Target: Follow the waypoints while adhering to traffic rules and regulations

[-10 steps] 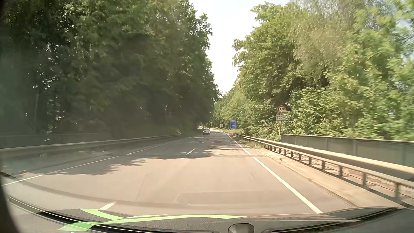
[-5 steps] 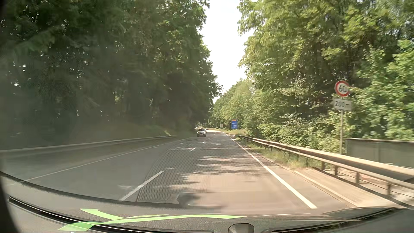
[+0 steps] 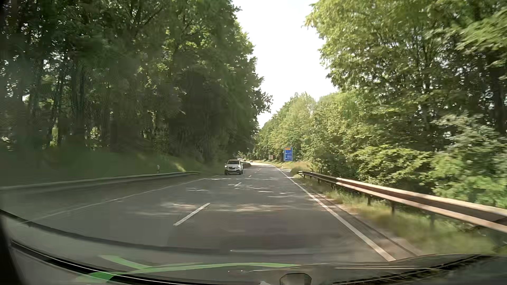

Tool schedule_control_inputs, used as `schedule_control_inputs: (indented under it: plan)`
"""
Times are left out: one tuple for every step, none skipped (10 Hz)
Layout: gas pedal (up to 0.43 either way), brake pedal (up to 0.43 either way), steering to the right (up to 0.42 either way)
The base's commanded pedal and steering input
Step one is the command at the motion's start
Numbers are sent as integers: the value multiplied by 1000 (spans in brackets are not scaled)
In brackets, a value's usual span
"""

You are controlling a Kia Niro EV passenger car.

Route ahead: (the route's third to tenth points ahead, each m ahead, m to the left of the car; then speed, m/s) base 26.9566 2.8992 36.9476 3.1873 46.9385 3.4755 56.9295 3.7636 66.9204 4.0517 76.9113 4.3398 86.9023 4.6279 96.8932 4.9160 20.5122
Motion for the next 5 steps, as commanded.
schedule_control_inputs:
  plan:
    - [130, 0, -1]
    - [130, 0, -1]
    - [118, 0, -1]
    - [118, 0, -1]
    - [118, 0, -1]
